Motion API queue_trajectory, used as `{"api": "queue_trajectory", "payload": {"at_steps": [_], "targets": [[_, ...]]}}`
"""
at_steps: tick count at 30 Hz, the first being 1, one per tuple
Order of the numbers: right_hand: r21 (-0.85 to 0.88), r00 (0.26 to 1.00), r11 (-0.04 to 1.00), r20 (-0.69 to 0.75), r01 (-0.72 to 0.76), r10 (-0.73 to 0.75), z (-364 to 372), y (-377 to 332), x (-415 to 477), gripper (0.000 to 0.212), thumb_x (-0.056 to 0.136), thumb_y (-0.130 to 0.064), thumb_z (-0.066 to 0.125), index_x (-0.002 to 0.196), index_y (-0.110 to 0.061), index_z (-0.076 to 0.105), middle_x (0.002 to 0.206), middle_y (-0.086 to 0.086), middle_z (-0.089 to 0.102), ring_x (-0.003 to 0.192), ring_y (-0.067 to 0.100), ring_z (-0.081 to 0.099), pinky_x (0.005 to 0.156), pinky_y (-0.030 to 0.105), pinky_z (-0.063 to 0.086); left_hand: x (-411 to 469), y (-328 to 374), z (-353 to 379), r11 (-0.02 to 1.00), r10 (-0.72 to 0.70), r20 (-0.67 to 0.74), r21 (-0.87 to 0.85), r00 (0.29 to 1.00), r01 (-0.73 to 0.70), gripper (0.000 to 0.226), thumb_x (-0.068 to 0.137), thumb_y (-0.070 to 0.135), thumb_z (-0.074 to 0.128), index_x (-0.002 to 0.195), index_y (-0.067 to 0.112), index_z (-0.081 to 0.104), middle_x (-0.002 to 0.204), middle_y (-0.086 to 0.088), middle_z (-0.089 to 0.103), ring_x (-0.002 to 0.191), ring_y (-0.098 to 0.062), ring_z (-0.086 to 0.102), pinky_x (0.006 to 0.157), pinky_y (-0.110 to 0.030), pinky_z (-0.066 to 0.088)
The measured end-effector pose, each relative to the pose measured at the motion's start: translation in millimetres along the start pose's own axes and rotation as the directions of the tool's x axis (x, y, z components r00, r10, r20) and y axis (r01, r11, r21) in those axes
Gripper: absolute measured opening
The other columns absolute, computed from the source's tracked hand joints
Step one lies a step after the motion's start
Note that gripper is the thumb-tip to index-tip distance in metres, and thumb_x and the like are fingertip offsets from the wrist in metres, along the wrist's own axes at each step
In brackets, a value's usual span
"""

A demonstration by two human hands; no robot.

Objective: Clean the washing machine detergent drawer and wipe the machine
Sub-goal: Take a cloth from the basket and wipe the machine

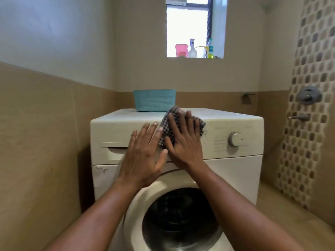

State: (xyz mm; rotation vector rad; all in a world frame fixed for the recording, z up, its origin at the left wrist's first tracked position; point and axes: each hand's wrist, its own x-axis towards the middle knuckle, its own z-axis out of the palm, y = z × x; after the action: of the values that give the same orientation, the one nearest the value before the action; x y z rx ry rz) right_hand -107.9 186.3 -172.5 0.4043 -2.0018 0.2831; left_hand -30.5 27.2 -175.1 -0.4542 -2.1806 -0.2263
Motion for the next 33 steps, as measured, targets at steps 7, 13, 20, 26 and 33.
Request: {"api": "queue_trajectory", "payload": {"at_steps": [7,13,20,26,33], "targets": [[-0.081,0.970,0.970,0.110,0.227,-0.218,-10,81,-43,0.073,0.096,-0.050,0.042,0.159,-0.031,0.011,0.168,0.002,-0.001,0.155,0.027,-0.004,0.125,0.050,0.004,32,57,10,0.986,0.160,0.096,0.023,0.982,-0.163,0.070,0.094,0.049,0.031,0.156,0.017,0.031,0.166,-0.003,0.024,0.155,-0.020,0.012,0.125,-0.049,0.012],[-0.043,0.995,0.995,0.046,-0.092,0.094,-21,101,-34,0.076,0.096,-0.047,0.040,0.161,-0.022,0.008,0.168,0.011,-0.005,0.155,0.029,-0.009,0.125,0.051,0.000,55,77,1,0.988,0.154,0.026,0.001,0.988,-0.154,0.065,0.097,0.044,0.036,0.154,0.015,0.036,0.163,-0.003,0.030,0.153,-0.021,0.019,0.124,-0.050,0.019],[-0.060,0.986,0.991,0.114,-0.119,0.125,-30,113,-9,0.074,0.097,-0.054,0.025,0.161,-0.025,0.004,0.168,0.010,-0.007,0.154,0.027,-0.013,0.124,0.046,-0.008,58,92,18,0.975,0.223,0.077,0.006,0.972,-0.224,0.066,0.097,0.048,0.030,0.155,0.016,0.033,0.163,-0.004,0.030,0.153,-0.020,0.020,0.125,-0.047,0.017],[0.053,0.821,0.826,0.160,-0.561,0.548,-62,194,12,0.076,0.094,-0.055,0.018,0.160,-0.027,-0.002,0.167,0.010,-0.013,0.152,0.027,-0.020,0.117,0.044,-0.018,63,102,33,0.986,0.166,0.087,-0.041,0.982,-0.163,0.069,0.097,0.051,0.025,0.157,0.018,0.030,0.165,0.001,0.024,0.154,-0.015,0.012,0.126,-0.043,0.011],[0.124,0.666,0.654,0.161,-0.746,0.729,-24,171,-84,0.077,0.093,-0.046,0.015,0.157,-0.017,-0.017,0.164,0.019,-0.020,0.149,0.037,-0.024,0.122,0.052,-0.012,46,108,50,0.990,0.130,0.122,-0.071,0.984,-0.122,0.070,0.096,0.052,0.024,0.155,0.018,0.034,0.164,0.000,0.027,0.154,-0.018,0.017,0.125,-0.048,0.017]]}}
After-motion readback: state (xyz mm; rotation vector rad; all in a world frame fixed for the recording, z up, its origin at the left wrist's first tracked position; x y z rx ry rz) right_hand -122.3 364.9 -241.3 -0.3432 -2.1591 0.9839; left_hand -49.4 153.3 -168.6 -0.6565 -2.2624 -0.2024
